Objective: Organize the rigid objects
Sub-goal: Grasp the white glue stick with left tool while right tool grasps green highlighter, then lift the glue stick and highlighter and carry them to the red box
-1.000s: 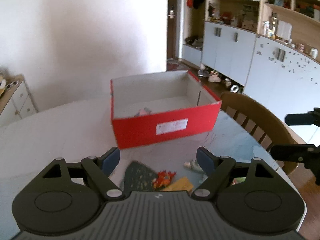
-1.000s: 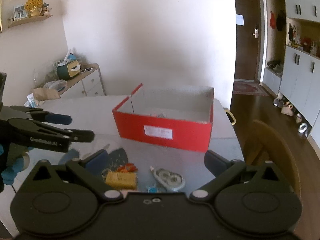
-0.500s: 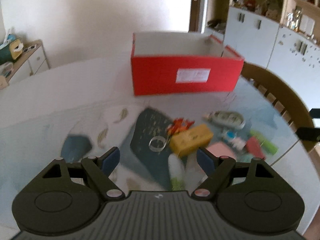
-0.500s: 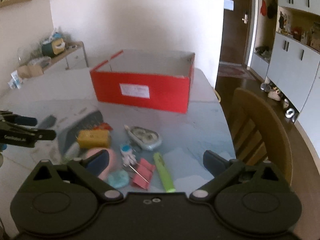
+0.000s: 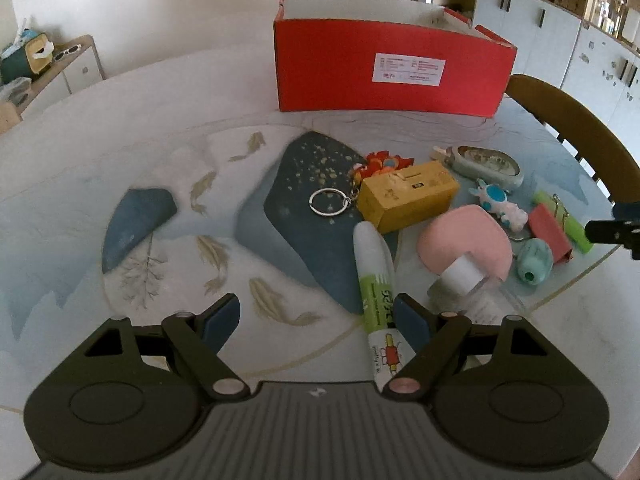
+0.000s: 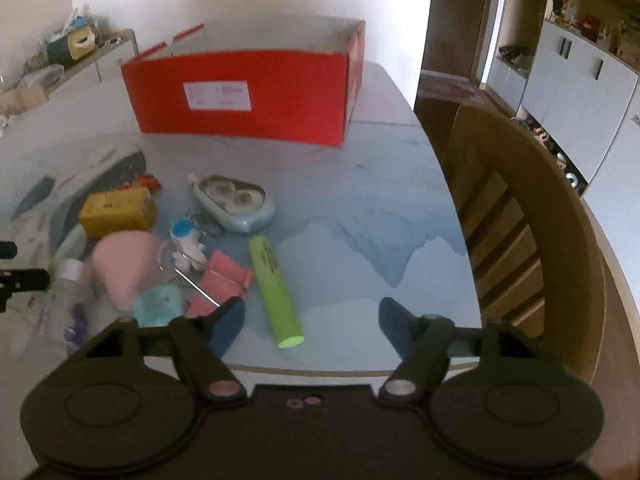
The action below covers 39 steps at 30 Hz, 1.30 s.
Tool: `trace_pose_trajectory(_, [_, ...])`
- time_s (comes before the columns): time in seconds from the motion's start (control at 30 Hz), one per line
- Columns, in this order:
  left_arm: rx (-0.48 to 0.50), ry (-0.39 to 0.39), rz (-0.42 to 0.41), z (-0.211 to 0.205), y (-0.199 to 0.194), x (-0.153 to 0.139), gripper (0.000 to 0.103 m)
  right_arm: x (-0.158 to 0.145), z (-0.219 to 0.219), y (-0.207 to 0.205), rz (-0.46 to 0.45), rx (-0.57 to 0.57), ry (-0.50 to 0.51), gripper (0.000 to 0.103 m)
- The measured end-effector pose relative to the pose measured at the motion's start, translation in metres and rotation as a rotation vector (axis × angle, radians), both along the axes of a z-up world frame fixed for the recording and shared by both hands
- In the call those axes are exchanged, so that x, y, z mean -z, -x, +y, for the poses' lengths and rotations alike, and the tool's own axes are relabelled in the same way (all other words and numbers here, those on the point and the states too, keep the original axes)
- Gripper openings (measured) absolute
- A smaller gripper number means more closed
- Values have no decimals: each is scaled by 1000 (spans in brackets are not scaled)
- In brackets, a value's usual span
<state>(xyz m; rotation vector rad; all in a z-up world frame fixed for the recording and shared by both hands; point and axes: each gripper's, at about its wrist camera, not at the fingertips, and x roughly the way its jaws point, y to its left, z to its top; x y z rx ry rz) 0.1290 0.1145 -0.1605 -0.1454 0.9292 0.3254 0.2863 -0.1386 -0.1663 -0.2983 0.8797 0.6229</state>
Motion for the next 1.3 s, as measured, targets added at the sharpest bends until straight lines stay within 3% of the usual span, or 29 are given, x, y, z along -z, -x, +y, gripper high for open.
trace_pose_trajectory(0.3, [51,17,0,-11,-6,9,84,12,7,-6,21,-41,47,50])
trace_pose_trajectory(0.37, [60,25,-1,-12,-7,10,77,13,11,-6,24,-53,54,45])
trace_pose_trajectory(0.43, [69,28,0,-14,-8,10,64,14,14,-7,25,-65,54,41])
trace_pose_trajectory(0.57, [74,38,1,-13,-10,10,55,14,21,-8,23,-80,48,36])
trace_pose_trajectory(0.67, [79,48,-7,-12,-12,9,42,14,26,-9,27,-94,44,33])
trace_pose_trajectory(0.9, [111,39,3,-16,-17,7,20,13,34,-7,35,-100,25,17])
trace_pose_trajectory(1.3, [111,81,-22,-13,-17,-7,19,-11,22,1,55,3,-53,15])
